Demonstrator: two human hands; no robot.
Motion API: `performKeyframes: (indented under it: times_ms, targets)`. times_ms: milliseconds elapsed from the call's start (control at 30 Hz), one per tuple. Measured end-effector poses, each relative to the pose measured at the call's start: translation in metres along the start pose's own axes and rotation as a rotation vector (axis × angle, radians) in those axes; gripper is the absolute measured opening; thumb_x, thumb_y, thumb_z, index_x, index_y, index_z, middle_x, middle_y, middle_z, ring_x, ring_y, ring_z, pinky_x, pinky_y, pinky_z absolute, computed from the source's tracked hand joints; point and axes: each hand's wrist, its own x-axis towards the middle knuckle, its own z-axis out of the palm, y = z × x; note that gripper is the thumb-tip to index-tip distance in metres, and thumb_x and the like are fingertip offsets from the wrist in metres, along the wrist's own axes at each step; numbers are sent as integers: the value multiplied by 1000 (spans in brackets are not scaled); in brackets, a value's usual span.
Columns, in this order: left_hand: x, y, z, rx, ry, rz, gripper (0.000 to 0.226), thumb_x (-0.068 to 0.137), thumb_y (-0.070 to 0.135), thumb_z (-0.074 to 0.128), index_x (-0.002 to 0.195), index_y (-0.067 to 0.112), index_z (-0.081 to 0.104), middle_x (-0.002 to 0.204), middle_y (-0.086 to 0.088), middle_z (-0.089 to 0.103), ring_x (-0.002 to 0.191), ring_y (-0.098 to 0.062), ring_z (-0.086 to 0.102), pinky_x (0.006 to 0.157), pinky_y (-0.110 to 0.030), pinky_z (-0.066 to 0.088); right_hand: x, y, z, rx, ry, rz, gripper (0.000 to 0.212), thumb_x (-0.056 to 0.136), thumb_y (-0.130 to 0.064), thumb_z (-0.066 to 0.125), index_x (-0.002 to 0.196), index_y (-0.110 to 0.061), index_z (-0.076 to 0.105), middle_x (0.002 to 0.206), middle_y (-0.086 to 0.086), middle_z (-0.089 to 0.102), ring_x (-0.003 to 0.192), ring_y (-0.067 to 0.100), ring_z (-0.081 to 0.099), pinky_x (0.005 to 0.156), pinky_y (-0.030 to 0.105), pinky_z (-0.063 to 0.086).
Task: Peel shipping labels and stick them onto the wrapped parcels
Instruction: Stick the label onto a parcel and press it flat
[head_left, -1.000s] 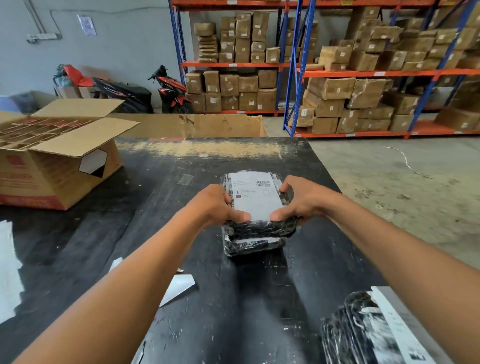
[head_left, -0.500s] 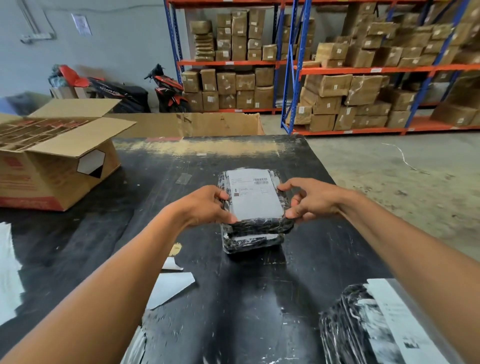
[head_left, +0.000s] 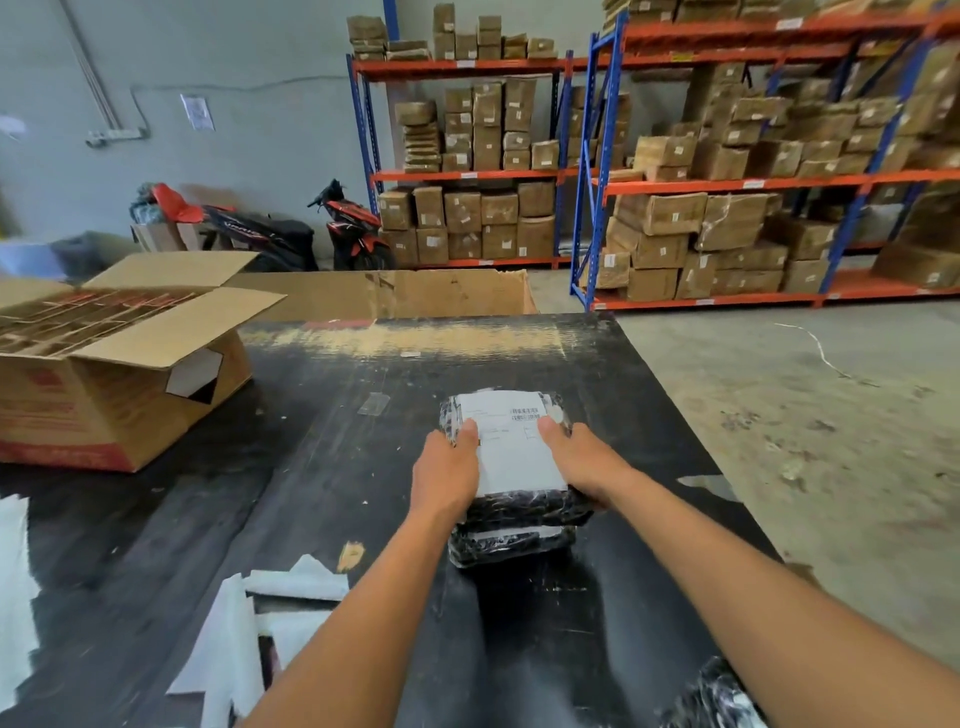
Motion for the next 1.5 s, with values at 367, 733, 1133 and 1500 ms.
performKeyframes:
  times_ms: [367, 733, 1133, 1500]
  targets:
    - [-7, 14, -2, 41, 126, 133, 32, 101, 34, 41, 96, 11, 62, 91, -4, 65, 83, -22, 58, 69, -37, 41, -3, -6, 4, 82, 102, -15, 67, 103, -50, 23, 156, -10, 14, 157, 19, 30, 142, 37, 28, 114, 52, 28]
    - [-51, 29, -41, -22, 138, 216, 33, 102, 30, 43, 80, 9, 54, 70, -9, 57, 66, -28, 49, 63, -39, 37, -64, -37, -4, 271, 174, -94, 56, 106, -36, 26, 154, -8, 23, 160, 11, 27, 147, 29, 21, 111, 45, 29]
    - [-162, -51, -95, 38, 86, 233, 33, 102, 34, 39, 101, 10, 62, 98, -3, 64, 90, -24, 56, 74, -36, 40, -200, 3, 78, 291, 324, -52, 44, 100, -39, 29, 109, -9, 60, 114, 9, 58, 109, 30, 52, 97, 47, 44]
    - [-251, -118, -83, 52, 29, 75, 38, 101, 34, 42, 123, 6, 57, 119, -8, 63, 100, -25, 56, 78, -30, 36, -291, 84, 133, 296, 484, 23, 54, 96, -35, 55, 53, -17, 28, 51, -1, 29, 51, 18, 27, 52, 34, 17]
